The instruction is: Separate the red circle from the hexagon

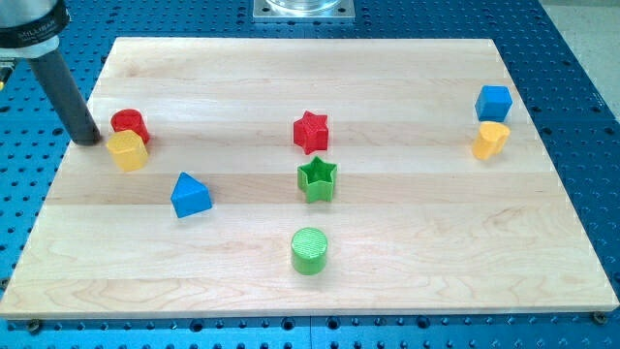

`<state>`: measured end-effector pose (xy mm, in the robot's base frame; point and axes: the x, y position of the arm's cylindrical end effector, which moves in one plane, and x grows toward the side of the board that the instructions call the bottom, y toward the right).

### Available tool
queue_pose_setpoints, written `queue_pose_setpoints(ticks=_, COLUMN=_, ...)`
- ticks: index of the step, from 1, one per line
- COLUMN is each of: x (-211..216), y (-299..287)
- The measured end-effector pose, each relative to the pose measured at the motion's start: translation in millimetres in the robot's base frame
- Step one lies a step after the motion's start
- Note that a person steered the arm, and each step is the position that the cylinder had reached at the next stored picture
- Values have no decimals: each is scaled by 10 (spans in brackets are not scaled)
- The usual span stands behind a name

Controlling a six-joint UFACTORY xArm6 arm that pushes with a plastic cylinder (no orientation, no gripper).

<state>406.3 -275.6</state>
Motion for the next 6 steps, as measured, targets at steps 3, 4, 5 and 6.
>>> queue_pose_setpoints(ticks=3, x=-224, y=1383)
queue_pose_setpoints(ticks=4, x=-313, y=1578)
queue_pose_setpoints(ticks=5, x=-198, y=1098)
queue_pose_setpoints(ticks=6, x=-195, y=533)
